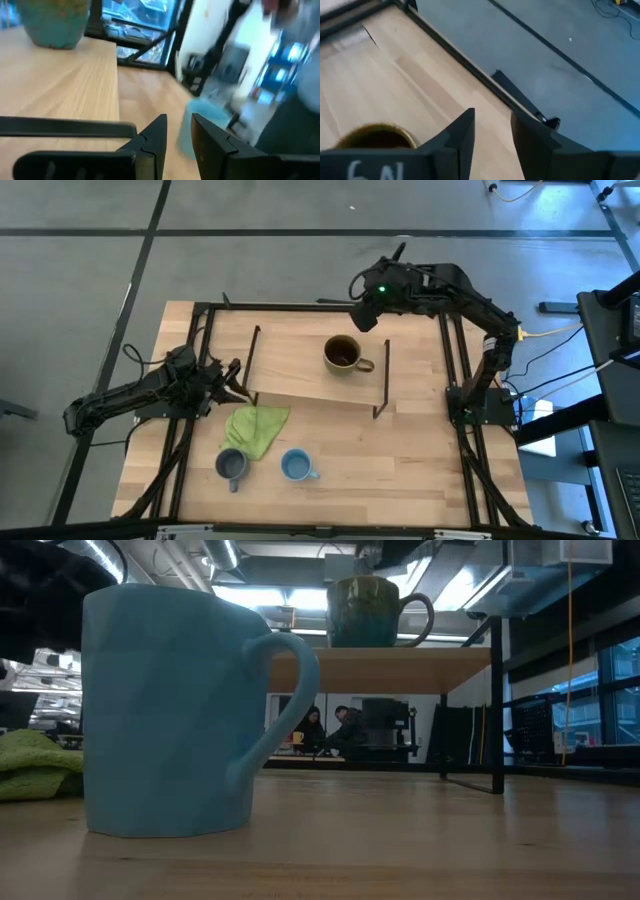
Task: Stack small to large cups/mugs on shelf
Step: Put the brown mug on the shelf
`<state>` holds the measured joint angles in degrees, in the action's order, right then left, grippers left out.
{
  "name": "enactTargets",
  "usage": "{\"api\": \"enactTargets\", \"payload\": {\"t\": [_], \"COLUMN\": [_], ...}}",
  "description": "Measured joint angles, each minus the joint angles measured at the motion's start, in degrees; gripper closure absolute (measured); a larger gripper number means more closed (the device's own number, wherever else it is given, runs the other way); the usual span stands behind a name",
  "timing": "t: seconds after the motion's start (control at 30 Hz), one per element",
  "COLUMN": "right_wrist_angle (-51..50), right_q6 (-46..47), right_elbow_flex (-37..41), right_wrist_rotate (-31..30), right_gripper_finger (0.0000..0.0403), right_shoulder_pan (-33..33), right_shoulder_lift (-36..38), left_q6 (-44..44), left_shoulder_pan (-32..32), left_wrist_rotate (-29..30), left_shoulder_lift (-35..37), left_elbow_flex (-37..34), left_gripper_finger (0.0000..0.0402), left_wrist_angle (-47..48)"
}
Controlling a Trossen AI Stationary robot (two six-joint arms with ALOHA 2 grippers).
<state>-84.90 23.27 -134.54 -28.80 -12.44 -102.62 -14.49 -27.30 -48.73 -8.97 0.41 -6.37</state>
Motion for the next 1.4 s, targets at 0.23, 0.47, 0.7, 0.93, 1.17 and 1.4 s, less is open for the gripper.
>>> {"api": "enactTargets", "payload": {"t": [0.23,0.47,0.7,0.93,1.17,1.4], "right_wrist_angle": [0.6,0.3,1.5,-3.6,-5.0,-5.0], "right_q6": [4.6,7.7,6.0,9.8,12.1,8.5], "right_elbow_flex": [0.0,0.0,0.0,0.0,1.9,1.8], "right_wrist_rotate": [-1.5,-2.9,-4.6,-13.0,-14.8,-16.7], "right_gripper_finger": [0.0274,0.0274,0.0274,0.0274,0.0274,0.0274], "right_shoulder_pan": [-0.1,-0.1,1.8,3.4,5.7,6.8], "right_shoulder_lift": [0.3,0.3,-0.1,-0.1,0.4,0.6], "left_q6": [-15.2,-25.9,-19.1,3.3,3.3,2.1], "left_shoulder_pan": [0.0,0.0,-3.3,-5.8,-5.9,-5.2], "left_wrist_rotate": [6.3,-4.2,-13.3,-8.4,-7.3,-6.8], "left_shoulder_lift": [0.0,0.3,-8.3,-31.7,-45.2,-48.3], "left_elbow_flex": [0.0,5.2,31.2,50.3,59.1,65.2], "left_gripper_finger": [0.0319,0.0319,0.0319,0.0319,0.0319,0.0319], "left_wrist_angle": [-13.1,-32.5,0.4,32.8,31.4,21.6]}}
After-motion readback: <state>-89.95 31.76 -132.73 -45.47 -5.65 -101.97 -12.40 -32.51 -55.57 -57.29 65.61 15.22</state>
